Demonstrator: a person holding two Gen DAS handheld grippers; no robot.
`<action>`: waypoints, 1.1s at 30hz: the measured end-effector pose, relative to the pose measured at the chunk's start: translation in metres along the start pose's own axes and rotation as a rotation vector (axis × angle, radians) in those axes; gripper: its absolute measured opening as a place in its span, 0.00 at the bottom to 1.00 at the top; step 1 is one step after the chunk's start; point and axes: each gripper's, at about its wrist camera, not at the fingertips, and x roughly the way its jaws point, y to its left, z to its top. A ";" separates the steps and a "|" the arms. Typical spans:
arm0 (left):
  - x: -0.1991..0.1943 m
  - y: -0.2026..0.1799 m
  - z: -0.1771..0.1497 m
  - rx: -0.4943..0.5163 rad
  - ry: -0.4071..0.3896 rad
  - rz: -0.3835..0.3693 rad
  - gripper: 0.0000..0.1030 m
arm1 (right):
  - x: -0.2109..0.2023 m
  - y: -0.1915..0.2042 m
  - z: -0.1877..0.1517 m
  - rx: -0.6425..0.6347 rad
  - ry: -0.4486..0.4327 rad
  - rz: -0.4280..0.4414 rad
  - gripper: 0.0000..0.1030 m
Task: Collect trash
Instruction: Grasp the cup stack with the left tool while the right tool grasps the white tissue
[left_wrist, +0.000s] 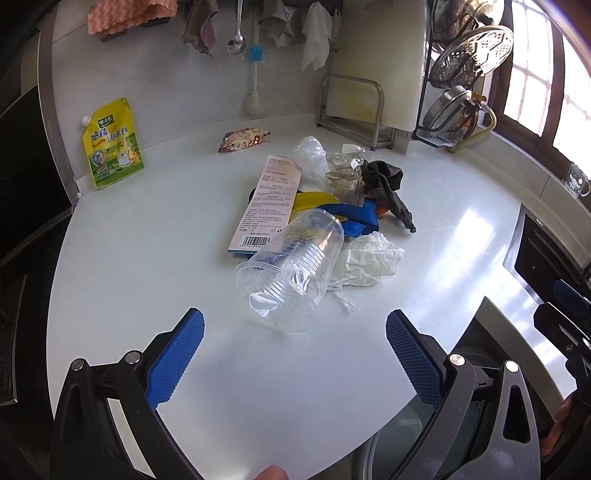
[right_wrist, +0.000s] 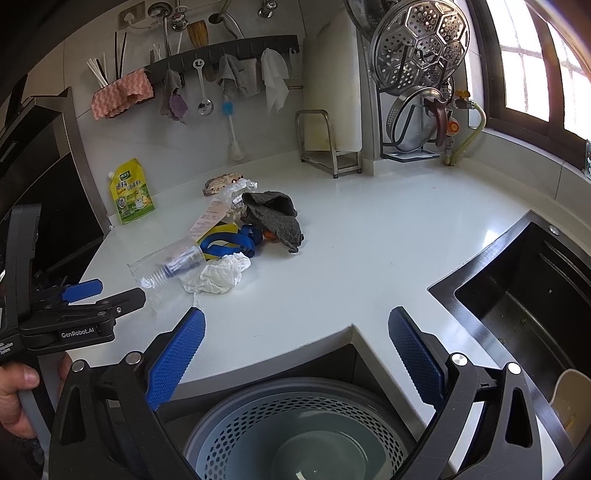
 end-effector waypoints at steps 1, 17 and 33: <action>0.005 -0.001 0.001 0.000 0.006 0.000 0.94 | 0.003 -0.001 0.000 -0.002 0.006 0.005 0.92; 0.051 -0.004 0.014 -0.014 0.051 -0.040 0.94 | 0.038 -0.009 0.010 0.011 0.042 0.049 0.92; 0.058 0.008 0.020 -0.029 0.047 -0.018 0.77 | 0.054 -0.004 0.012 0.003 0.058 0.044 0.92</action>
